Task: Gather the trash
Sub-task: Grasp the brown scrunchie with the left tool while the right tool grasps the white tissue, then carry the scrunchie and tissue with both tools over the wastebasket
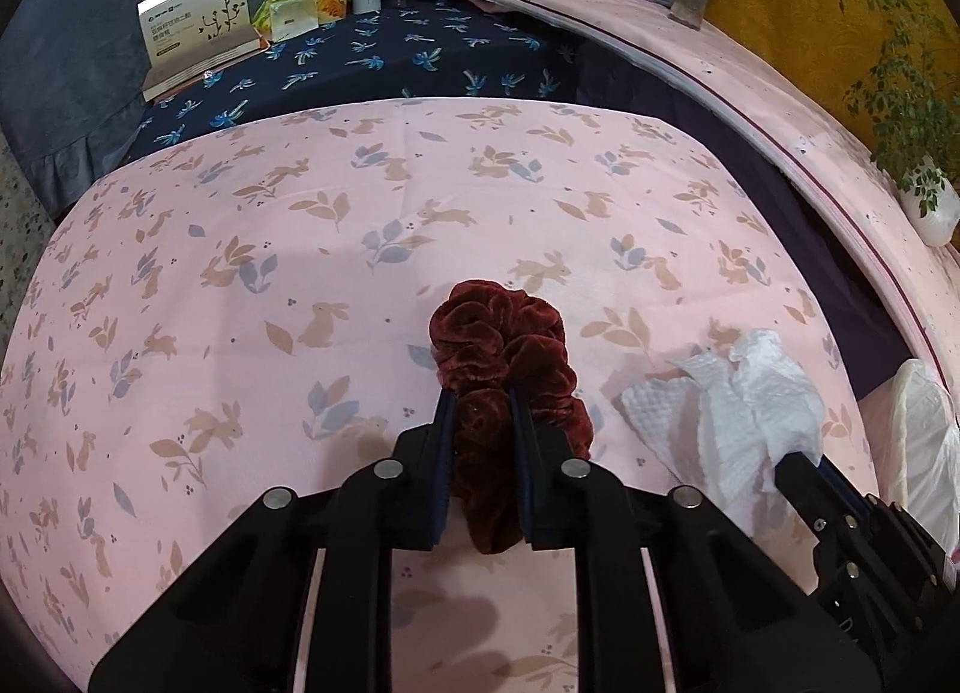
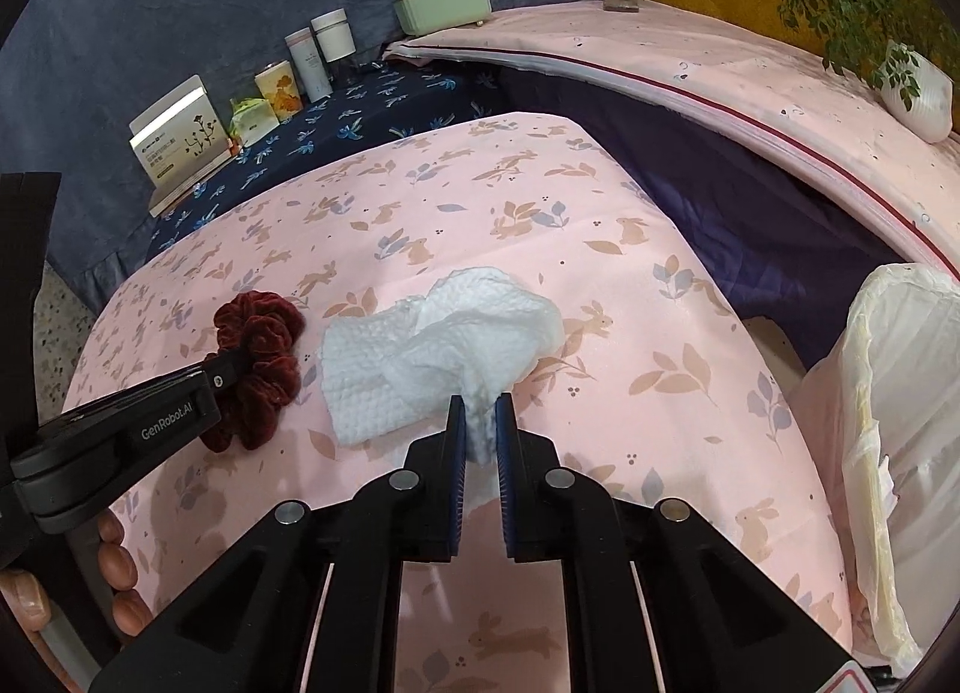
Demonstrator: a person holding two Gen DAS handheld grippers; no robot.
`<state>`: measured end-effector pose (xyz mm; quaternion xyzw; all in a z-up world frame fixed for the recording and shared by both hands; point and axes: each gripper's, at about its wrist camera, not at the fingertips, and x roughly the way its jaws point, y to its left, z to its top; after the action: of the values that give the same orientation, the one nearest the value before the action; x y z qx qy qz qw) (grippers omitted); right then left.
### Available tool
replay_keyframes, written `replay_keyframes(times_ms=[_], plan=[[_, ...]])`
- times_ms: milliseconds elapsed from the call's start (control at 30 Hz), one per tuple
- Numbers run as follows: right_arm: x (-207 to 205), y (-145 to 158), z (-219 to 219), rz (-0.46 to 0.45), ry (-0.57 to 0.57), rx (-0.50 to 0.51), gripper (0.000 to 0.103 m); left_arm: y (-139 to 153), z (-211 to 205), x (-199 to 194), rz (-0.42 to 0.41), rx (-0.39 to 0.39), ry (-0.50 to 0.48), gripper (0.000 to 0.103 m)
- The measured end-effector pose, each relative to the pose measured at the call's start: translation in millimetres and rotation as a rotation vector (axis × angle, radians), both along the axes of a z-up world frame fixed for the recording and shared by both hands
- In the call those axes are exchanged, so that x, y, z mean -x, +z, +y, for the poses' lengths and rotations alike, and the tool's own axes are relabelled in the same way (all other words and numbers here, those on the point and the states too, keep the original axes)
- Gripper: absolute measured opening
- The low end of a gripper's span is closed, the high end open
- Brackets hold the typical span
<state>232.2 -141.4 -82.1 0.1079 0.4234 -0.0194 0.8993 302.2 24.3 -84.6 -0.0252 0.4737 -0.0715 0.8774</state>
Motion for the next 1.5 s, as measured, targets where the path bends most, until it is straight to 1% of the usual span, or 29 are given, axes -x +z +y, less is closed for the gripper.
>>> replay_keyframes(times_ms=[300, 600, 800, 1000, 1200, 1500], plan=[[19, 19, -16, -0.037, -0.031, -0.015, 0.009, 20, -21, 26, -0.027, 0.017, -0.035, 0.015], [51, 47, -47, -0.093, -0.083, -0.016, 0.009, 45, -60, 64, -0.062, 0.028, -0.099, 0.015], [79, 70, -79, -0.138, -0.13, -0.006, 0.009, 63, -96, 89, -0.097, 0.023, -0.162, 0.015], [106, 81, -117, -0.163, -0.195, -0.005, 0.009, 78, -140, 113, -0.122, 0.014, -0.236, 0.015], [130, 89, -150, -0.178, -0.246, 0.013, 0.009, 87, -177, 133, -0.143, 0.003, -0.301, 0.015], [158, 91, -198, -0.189, -0.308, 0.018, 0.009, 90, -228, 155, -0.149, -0.012, -0.38, 0.015]])
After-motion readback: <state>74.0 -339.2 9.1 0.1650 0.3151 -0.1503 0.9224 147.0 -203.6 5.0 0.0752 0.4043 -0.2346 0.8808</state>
